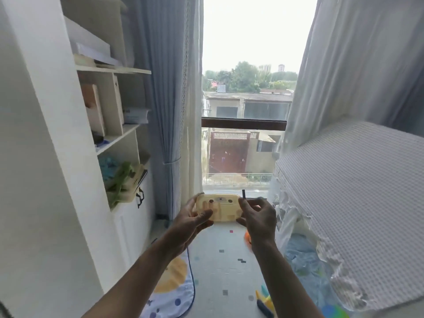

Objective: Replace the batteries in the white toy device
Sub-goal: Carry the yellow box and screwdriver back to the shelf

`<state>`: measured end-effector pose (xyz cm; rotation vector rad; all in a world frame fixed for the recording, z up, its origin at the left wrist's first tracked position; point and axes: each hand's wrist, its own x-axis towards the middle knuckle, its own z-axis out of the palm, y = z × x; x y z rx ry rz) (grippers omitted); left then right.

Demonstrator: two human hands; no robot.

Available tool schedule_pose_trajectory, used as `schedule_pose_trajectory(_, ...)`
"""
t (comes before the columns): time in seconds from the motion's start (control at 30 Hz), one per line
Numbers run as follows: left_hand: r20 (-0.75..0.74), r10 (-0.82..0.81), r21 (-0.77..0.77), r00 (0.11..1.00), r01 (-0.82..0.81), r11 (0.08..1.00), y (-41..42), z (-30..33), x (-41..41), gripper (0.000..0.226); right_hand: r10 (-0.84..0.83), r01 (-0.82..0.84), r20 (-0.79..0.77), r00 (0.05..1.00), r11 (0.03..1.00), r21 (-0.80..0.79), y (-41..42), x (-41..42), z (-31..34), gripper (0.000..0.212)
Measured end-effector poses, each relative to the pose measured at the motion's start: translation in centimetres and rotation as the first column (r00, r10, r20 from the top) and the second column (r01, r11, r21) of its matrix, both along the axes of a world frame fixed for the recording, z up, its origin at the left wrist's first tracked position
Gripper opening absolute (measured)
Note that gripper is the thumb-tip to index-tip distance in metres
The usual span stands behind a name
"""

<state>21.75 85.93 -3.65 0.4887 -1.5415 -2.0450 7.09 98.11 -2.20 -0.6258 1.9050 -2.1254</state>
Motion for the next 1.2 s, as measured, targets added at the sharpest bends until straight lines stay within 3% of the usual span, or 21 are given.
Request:
schedule_pose_trajectory(0.3, -0.027, 0.086, 0.037, 0.996, -0.085, 0.996, -17.9, -0.3, -16.8, 0.081, 0.110, -0.110, 0.033, 0.993, 0.994, -0.010, -19.6, -18.1, -0.2, 0.021)
schedule_pose_trajectory(0.6, -0.049, 0.248, 0.082, 0.967, -0.244, 0.966, -35.6, 1.4, -28.4, 0.065, 0.282, -0.283, 0.056, 0.958, 0.959, 0.006, -40.6, -30.8, 1.0, 0.019)
schedule_pose_trajectory(0.77, -0.051, 0.373, 0.074, 0.926, -0.369, 0.926, -47.8, -0.5, -31.3, 0.080, 0.368, -0.370, 0.068, 0.927, 0.929, 0.007, -54.4, -34.1, -0.1, 0.022)
schedule_pose_trajectory(0.97, -0.038, 0.554, 0.055, 0.832, -0.551, 0.832, -59.6, 0.4, -32.3, 0.078, 0.506, -0.510, 0.099, 0.857, 0.860, 0.019, -69.3, -35.3, 0.1, 0.020)
schedule_pose_trajectory(1.07, -0.028, 0.673, 0.046, 0.739, -0.672, 0.739, -65.0, 0.9, -32.0, 0.070, 0.594, -0.601, 0.113, 0.797, 0.799, 0.037, -76.4, -34.9, 0.5, 0.021)
schedule_pose_trajectory(1.2, -0.033, 0.806, 0.035, 0.591, -0.805, 0.592, -70.8, 1.4, -30.5, 0.083, 0.719, -0.718, 0.017, 0.694, 0.691, 0.078, -85.8, -33.3, 1.0, 0.026)
